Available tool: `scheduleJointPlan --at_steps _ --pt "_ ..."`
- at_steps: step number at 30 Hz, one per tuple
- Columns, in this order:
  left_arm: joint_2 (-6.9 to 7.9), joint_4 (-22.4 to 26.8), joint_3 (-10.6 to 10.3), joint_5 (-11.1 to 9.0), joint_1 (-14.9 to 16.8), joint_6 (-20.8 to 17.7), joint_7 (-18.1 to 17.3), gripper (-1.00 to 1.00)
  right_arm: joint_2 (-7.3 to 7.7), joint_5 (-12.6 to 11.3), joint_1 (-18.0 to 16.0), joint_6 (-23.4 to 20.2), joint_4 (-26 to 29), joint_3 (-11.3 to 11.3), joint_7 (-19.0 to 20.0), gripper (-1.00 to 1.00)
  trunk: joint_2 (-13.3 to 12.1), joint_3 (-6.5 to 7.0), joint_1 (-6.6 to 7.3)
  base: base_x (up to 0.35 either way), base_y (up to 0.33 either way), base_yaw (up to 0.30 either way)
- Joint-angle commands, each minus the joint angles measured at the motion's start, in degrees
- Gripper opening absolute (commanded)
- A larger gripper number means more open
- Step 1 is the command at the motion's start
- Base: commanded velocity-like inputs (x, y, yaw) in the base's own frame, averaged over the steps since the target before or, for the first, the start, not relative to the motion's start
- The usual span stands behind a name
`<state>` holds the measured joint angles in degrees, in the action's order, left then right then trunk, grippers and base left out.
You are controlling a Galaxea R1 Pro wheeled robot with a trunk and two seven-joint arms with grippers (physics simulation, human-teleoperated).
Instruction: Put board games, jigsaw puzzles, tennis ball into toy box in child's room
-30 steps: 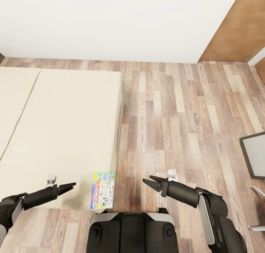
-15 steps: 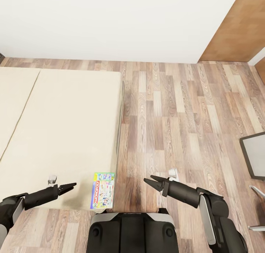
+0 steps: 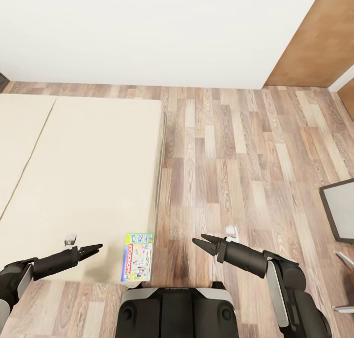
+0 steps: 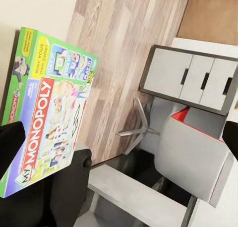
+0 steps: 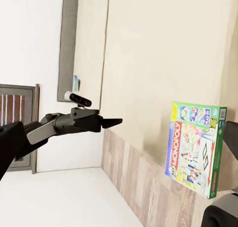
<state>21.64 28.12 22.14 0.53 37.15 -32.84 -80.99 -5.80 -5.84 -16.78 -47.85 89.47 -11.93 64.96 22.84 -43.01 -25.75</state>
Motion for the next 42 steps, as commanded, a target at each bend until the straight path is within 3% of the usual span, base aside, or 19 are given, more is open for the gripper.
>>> scheduleJointPlan --at_steps 1,18,26,42 --pt "-0.01 0.0 0.11 0.05 0.02 -0.59 -0.24 1.0 -0.06 -0.09 -0.02 -0.31 0.01 -0.1 0.15 1.0 0.08 0.04 -0.03 0.0 0.0 0.0" --pt "-0.17 0.0 0.01 0.06 0.02 -0.4 -0.35 1.0 -0.82 0.58 -0.08 -0.2 -0.04 0.06 -0.07 1.0 0.08 1.62 -0.03 0.0 0.0 0.0" --pt "-0.67 0.0 -0.01 0.01 0.02 -0.62 -0.31 1.0 -0.27 0.37 -0.1 2.39 -0.35 0.05 -1.54 1.0 0.08 2.37 -0.03 0.0 0.0 0.0" --pt "-1.63 0.0 -0.08 0.59 0.02 -0.48 0.44 1.0 -0.09 -0.27 -0.18 2.82 -0.34 0.1 -1.68 1.0 0.08 3.86 -0.03 0.0 0.0 0.039"
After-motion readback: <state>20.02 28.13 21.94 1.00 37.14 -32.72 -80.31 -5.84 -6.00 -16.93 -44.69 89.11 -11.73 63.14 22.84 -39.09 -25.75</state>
